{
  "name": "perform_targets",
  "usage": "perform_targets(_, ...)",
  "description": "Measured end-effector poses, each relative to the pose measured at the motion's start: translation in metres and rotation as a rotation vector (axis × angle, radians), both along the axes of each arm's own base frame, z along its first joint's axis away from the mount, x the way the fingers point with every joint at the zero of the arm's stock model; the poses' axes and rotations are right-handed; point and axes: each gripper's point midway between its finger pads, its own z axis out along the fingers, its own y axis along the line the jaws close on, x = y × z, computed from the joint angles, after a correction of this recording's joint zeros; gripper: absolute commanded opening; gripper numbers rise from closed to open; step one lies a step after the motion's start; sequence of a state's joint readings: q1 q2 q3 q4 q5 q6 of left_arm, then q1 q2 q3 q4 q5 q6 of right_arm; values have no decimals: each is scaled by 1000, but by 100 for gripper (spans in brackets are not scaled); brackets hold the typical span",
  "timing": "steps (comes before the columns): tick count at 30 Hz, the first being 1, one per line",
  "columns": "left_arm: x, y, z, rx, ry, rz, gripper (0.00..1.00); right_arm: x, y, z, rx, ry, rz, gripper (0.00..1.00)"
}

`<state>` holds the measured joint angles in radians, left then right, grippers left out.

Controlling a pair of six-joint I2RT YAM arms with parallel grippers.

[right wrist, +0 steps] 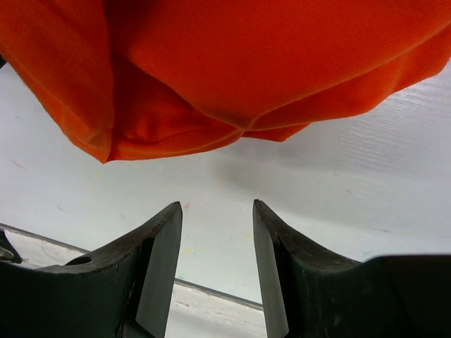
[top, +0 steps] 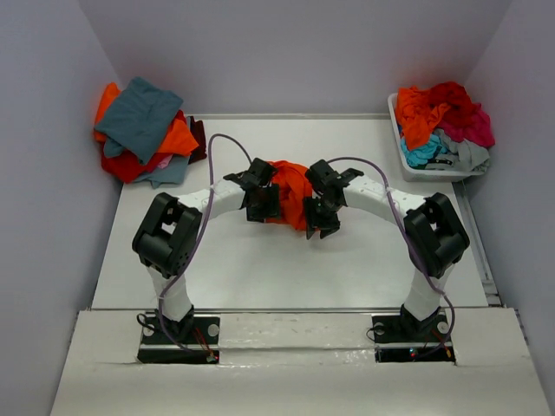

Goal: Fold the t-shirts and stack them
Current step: Flatten out the tshirt

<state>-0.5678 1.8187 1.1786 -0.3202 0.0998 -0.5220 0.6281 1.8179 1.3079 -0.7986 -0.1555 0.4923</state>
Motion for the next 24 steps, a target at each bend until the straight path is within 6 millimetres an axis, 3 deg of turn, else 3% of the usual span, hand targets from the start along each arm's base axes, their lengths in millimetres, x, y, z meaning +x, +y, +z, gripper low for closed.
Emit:
perform_targets(9, 9, 4, -9, 2, -3, 19, 56, 1, -2, -1, -9, -6, -2, 50)
perform_targets(14, 11, 4, -9, -1, -8, 20, 46, 3, -4, -1, -26, -18, -7, 49)
perform_targets(24, 10, 4, -10, 4, -7, 15, 36, 16, -13, -4, -82, -74, -48, 48)
